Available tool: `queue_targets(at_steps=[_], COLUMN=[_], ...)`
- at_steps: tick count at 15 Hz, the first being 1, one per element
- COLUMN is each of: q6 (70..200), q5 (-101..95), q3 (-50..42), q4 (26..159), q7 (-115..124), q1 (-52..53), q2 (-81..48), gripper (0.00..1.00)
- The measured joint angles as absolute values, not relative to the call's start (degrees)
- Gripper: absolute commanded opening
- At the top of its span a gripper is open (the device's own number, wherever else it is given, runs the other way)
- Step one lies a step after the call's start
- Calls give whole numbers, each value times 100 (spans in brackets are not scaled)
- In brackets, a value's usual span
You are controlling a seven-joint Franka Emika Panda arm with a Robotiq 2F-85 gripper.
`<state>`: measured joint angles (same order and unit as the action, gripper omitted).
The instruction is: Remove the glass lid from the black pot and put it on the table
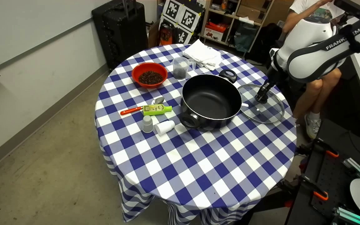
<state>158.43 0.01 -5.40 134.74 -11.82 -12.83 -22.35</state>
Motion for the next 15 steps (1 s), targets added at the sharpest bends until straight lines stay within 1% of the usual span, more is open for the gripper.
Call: queue_targets(at_steps=[3,4,5,7,8,9,11,12,15], q6=[15843,15843,15843,15842,15840,15838,15823,15813,15808], q5=[44,61,72,82,82,136,363,399,405], q3=[-488,-479,-467,-435,-404,-314,-4,71,116], q4=[13458,13454,13451,13448,13443,13440,13456,13477,13524], q7=[-1182,-1182,-1182,-1205,-1254,-1416,-1932,-2032,-2103], q1=[-1347,-1362,-1377,-1414,-1445,-1517,-1751,-1810,-1852], q2=[-2247,-2247,-2247,-2243,-2228,-2193,-2043,-1967,-1875], gripper=[25,57,77,89,97,78,93,97,97])
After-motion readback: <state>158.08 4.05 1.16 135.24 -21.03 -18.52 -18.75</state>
